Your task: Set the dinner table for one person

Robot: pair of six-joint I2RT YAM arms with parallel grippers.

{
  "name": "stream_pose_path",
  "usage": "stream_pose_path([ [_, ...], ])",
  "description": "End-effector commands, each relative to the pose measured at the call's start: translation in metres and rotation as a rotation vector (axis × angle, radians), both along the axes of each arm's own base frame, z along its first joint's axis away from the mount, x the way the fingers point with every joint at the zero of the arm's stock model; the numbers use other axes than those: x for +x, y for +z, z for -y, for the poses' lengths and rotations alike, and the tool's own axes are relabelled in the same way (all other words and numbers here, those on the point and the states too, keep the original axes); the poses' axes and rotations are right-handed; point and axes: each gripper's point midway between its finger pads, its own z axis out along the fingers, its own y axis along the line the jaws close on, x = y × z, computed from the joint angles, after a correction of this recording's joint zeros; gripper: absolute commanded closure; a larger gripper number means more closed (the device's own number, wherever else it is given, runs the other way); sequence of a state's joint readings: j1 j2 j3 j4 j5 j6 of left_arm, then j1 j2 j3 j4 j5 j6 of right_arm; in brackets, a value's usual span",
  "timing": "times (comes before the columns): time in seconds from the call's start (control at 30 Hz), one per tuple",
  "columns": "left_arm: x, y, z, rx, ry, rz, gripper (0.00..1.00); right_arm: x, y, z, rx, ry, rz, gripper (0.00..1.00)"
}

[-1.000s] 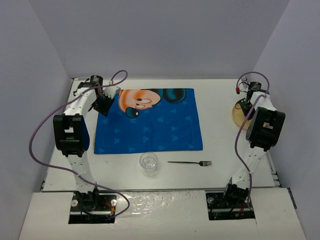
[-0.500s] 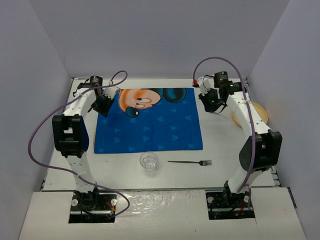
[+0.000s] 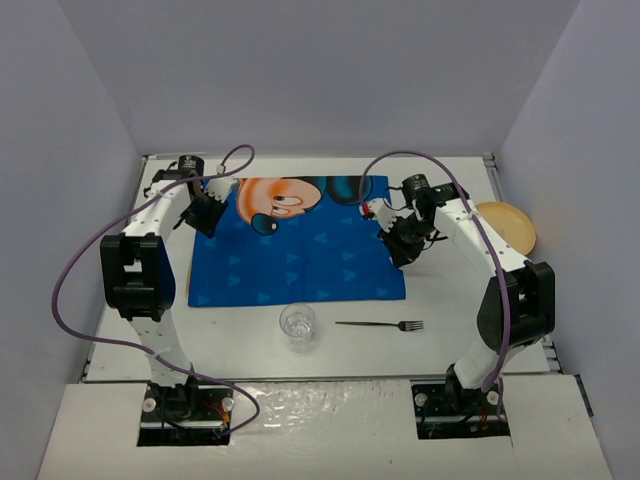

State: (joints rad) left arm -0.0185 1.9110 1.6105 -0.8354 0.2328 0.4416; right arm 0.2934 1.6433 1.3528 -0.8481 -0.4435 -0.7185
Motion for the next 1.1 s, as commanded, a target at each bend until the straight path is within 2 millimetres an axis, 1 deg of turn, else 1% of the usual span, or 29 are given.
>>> stream_pose_path([
  [0.0,0.003,0.025,0.003,-0.004,-0.021,0.078,0.81,-0.015,0.006,-0.014,0.028,0.041,-0.02,1.0],
  [0.07,0.004,0.023,0.003,-0.004,-0.019,0.076,0.81,-0.001,0.008,-0.021,0.044,0.01,0.004,1.0],
  [0.1,0.004,0.023,0.003,-0.004,-0.019,0.076,0.81,0.006,0.003,-0.024,0.04,0.004,0.001,1.0],
  [0.17,0.005,0.024,0.004,-0.009,-0.015,0.074,0.81,0.021,0.008,-0.031,0.053,-0.019,0.016,1.0],
  [0.23,0.003,0.024,0.004,-0.008,-0.014,0.074,0.81,0.033,0.004,-0.042,0.064,-0.028,-0.002,1.0],
  [0.27,0.001,0.025,0.004,-0.007,-0.014,0.075,0.81,0.037,0.004,-0.047,0.071,-0.028,-0.007,1.0],
  [0.33,-0.001,0.024,0.003,-0.005,-0.017,0.075,0.81,0.037,0.005,-0.056,0.08,-0.006,-0.004,1.0],
  [0.37,-0.002,0.024,0.003,-0.004,-0.02,0.076,0.81,0.033,0.004,-0.061,0.078,0.015,-0.01,1.0],
  [0.4,-0.004,0.023,0.003,0.001,-0.023,0.071,0.81,0.024,-0.001,-0.063,0.067,0.045,-0.025,1.0],
  [0.5,-0.009,0.019,0.001,0.01,-0.036,0.056,0.81,-0.017,-0.017,-0.067,0.005,0.176,-0.089,1.0],
  [0.53,-0.008,0.019,0.001,0.013,-0.036,0.058,0.81,-0.027,-0.02,-0.067,-0.015,0.194,-0.108,1.0],
  [0.7,-0.006,0.019,0.0,0.016,-0.039,0.058,0.81,-0.086,-0.037,-0.053,-0.129,0.352,-0.242,1.0],
  [0.83,-0.005,0.019,0.001,0.011,-0.038,0.06,0.81,-0.107,-0.053,-0.041,-0.213,0.391,-0.309,1.0],
  [0.93,-0.007,0.015,0.001,0.009,-0.038,0.054,0.81,-0.119,-0.066,-0.034,-0.248,0.409,-0.374,1.0],
  [1.03,-0.011,0.013,0.0,0.02,-0.043,0.049,0.81,-0.131,-0.076,-0.027,-0.267,0.438,-0.438,0.67],
  [1.07,-0.012,0.013,-0.001,0.024,-0.045,0.049,0.81,-0.133,-0.079,-0.025,-0.27,0.446,-0.447,0.57],
])
